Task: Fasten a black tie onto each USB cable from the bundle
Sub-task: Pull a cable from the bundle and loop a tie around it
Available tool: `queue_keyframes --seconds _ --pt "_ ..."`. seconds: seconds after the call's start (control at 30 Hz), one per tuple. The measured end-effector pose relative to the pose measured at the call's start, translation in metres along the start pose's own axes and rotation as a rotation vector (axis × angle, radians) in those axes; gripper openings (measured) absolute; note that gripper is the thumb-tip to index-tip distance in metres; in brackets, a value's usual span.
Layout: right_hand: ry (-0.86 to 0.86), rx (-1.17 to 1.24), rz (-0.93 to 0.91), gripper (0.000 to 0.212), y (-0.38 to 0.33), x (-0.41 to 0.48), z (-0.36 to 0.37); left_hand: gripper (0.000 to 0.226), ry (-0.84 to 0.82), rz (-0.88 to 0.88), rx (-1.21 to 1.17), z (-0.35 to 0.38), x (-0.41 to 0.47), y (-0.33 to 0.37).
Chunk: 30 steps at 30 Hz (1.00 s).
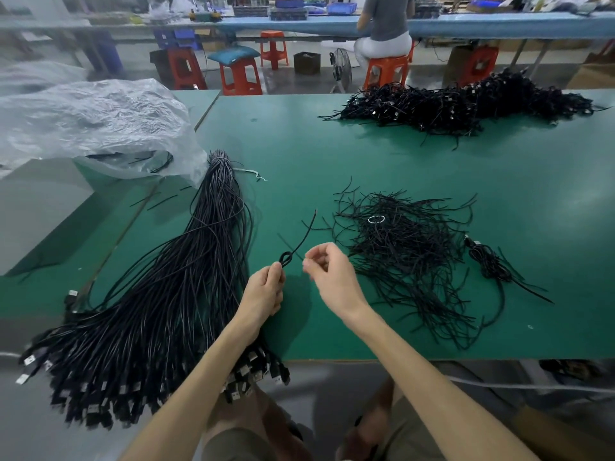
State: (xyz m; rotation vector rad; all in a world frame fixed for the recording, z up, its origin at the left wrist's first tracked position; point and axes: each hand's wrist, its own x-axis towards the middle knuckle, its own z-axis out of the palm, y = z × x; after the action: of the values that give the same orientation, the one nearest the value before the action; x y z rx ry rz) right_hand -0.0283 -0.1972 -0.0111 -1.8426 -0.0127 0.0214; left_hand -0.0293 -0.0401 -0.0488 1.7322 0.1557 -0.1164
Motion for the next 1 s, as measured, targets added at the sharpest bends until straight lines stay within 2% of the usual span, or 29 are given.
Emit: queue_keyframes --seconds 0.1,0.27,0.67,0.83,1.0 --pt "-0.065 0.035 0.100 0.013 0.008 -0.001 0.012 0.036 -0.014 0.019 0.012 0.000 -0.002 0.001" --pt "-0.071 0.087 0.164 0.021 0.015 0.000 0.020 0.039 -0.033 0.042 0.031 0.001 -0.004 0.001" --pt "-0.068 0.167 0.192 0.027 0.019 0.002 0.019 0.039 -0.062 0.040 0.027 -0.002 -0.004 0.000" --pt "-0.191 0.330 0.214 0.037 0.024 0.001 0.009 0.050 -0.079 0.001 -0.031 -0.004 -0.004 0.000" --pt "-0.280 0.529 0.237 0.050 0.028 0.000 0.004 0.047 -0.109 -0.013 -0.042 -0.004 -0.004 -0.001"
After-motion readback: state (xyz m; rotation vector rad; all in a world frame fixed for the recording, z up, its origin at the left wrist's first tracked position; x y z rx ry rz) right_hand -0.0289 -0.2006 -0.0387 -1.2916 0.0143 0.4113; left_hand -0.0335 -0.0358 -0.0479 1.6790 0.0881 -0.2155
